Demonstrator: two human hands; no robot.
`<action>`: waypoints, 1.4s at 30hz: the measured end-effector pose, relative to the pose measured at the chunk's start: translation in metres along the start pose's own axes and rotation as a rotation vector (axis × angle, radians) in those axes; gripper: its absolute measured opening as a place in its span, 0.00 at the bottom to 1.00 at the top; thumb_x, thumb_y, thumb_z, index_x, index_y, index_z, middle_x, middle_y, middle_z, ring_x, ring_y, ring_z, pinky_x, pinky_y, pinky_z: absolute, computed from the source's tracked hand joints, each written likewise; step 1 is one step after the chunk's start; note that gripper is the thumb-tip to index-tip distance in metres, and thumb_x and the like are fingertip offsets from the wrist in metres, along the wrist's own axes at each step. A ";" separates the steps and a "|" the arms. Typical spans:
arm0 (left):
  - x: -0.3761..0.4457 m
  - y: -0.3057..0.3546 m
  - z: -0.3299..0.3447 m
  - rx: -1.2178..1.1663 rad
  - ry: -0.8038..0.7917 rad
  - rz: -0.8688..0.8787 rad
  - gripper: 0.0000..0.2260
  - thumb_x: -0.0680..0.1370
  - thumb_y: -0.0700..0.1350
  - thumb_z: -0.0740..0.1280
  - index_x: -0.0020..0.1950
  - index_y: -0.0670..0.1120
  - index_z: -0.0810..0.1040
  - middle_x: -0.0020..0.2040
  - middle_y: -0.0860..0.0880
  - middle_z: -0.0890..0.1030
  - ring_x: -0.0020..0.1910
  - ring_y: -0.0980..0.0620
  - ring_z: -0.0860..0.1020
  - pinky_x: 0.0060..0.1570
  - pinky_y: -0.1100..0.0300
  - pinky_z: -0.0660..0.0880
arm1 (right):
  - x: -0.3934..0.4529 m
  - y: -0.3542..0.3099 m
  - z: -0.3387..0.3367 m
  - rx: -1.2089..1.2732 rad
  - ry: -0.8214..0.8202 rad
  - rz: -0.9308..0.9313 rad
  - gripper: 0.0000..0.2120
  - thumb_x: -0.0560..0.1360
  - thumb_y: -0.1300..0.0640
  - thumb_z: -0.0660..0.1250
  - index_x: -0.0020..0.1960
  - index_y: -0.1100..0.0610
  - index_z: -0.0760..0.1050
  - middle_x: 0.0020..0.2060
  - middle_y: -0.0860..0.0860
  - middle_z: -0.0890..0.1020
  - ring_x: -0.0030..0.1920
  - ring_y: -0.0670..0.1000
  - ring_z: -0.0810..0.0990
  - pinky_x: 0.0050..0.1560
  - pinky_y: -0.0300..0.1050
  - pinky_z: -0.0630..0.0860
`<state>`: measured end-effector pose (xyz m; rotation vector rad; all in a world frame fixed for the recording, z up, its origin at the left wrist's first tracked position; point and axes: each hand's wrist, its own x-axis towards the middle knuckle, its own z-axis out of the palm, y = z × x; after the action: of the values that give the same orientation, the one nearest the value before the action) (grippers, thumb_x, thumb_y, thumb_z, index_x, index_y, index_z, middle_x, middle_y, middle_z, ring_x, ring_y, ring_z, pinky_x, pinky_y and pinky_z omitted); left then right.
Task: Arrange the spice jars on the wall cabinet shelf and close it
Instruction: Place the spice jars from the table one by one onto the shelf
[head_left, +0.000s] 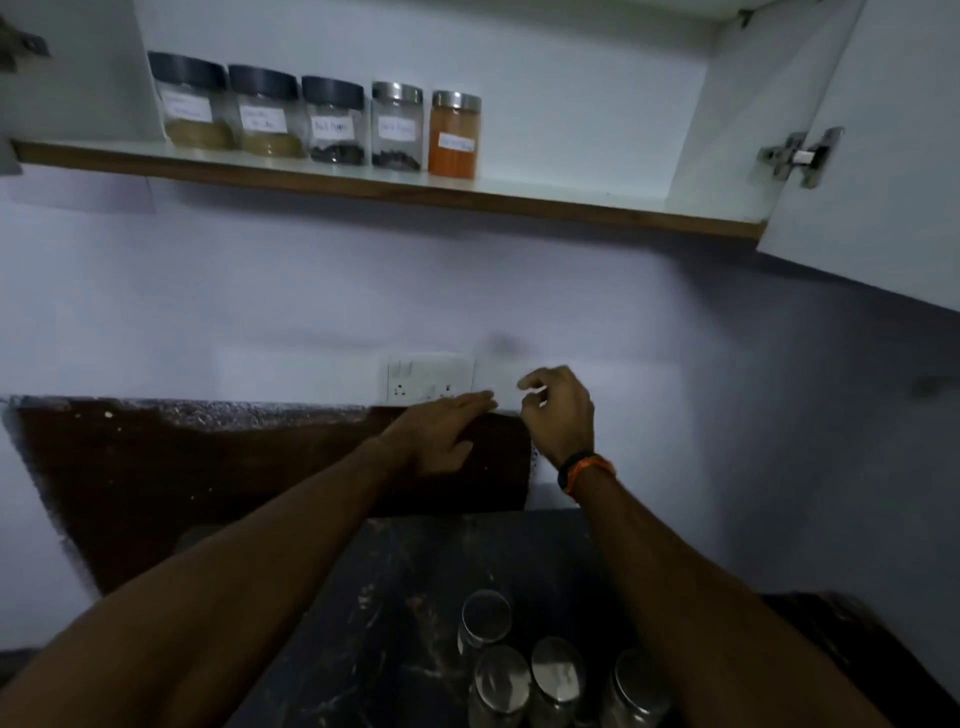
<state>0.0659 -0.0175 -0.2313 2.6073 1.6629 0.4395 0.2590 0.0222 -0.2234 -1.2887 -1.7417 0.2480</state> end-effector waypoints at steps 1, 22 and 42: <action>-0.006 0.001 0.013 -0.023 -0.046 -0.014 0.33 0.79 0.46 0.65 0.81 0.48 0.57 0.81 0.47 0.61 0.77 0.47 0.63 0.75 0.53 0.60 | -0.015 0.009 0.007 -0.006 -0.032 0.032 0.13 0.72 0.68 0.64 0.47 0.55 0.82 0.49 0.52 0.81 0.47 0.50 0.80 0.47 0.35 0.69; -0.145 0.054 0.199 -0.414 -0.564 -0.286 0.20 0.79 0.49 0.67 0.71 0.54 0.70 0.65 0.50 0.78 0.62 0.51 0.77 0.62 0.53 0.74 | -0.260 0.113 0.062 -0.559 -0.766 0.137 0.20 0.78 0.42 0.61 0.64 0.54 0.73 0.60 0.53 0.80 0.62 0.55 0.77 0.65 0.48 0.67; -0.165 0.062 0.233 -0.700 -0.406 -0.478 0.16 0.81 0.40 0.63 0.68 0.50 0.74 0.55 0.56 0.78 0.56 0.57 0.78 0.49 0.67 0.72 | -0.271 0.108 0.084 -0.669 -0.742 0.198 0.30 0.71 0.35 0.68 0.65 0.52 0.69 0.60 0.54 0.79 0.62 0.57 0.74 0.68 0.52 0.65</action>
<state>0.1126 -0.1602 -0.4818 1.6149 1.5439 0.3496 0.2720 -0.1293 -0.4862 -2.0337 -2.4436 0.2905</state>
